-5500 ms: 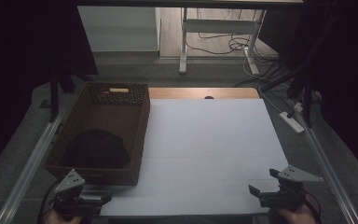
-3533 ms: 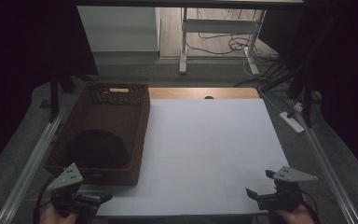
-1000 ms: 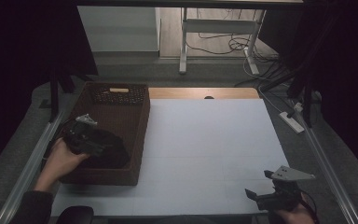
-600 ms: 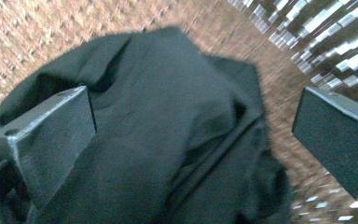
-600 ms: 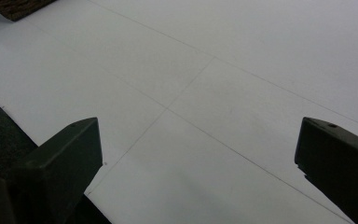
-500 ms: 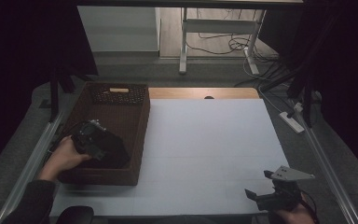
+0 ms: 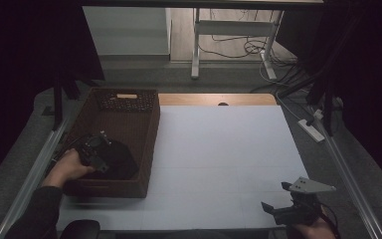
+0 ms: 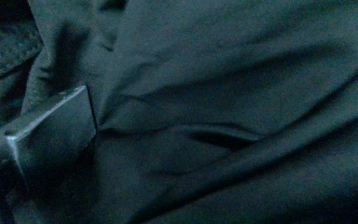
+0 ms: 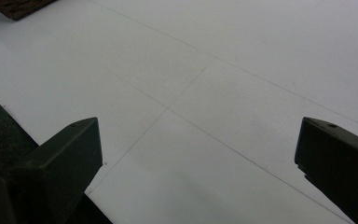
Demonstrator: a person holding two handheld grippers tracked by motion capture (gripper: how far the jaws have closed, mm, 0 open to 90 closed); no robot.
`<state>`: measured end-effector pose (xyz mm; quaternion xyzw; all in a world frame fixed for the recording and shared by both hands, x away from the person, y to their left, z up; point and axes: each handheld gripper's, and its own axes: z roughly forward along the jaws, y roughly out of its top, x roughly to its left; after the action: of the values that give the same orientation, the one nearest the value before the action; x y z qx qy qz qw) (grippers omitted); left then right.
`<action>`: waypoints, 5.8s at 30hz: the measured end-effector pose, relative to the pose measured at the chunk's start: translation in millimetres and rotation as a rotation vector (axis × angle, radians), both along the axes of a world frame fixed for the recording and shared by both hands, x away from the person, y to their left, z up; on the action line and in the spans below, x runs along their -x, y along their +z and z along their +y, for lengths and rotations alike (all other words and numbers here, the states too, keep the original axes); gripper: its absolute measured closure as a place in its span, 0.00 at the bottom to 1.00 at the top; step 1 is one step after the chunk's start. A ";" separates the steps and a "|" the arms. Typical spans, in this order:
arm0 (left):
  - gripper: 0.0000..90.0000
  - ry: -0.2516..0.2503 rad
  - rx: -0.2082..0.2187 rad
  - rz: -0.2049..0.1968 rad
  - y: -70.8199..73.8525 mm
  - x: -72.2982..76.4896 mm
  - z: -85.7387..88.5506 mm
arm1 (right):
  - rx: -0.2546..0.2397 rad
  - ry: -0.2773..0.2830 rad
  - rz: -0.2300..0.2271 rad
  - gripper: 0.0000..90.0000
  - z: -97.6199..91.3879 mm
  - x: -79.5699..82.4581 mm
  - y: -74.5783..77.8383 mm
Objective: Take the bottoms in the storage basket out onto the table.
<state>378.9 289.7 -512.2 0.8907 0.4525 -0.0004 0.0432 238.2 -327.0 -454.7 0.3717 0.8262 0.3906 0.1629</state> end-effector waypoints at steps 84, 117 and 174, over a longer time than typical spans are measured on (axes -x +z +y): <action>0.92 0.185 0.231 -0.321 89.0 -13.5 12.9 | 0.016 0.011 0.009 0.01 1.7 -0.8 -0.4; 0.87 0.169 0.114 -0.072 9.1 -23.0 7.7 | 0.040 0.029 0.011 0.01 4.6 -0.6 -1.1; 0.89 0.049 0.649 -0.717 173.2 19.0 1.2 | 0.027 0.018 0.007 0.01 3.3 -0.9 -0.6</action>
<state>359.9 290.9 -339.1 0.7643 0.4066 0.1664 0.4720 239.0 -323.7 -455.3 0.3633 0.8353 0.3797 0.1614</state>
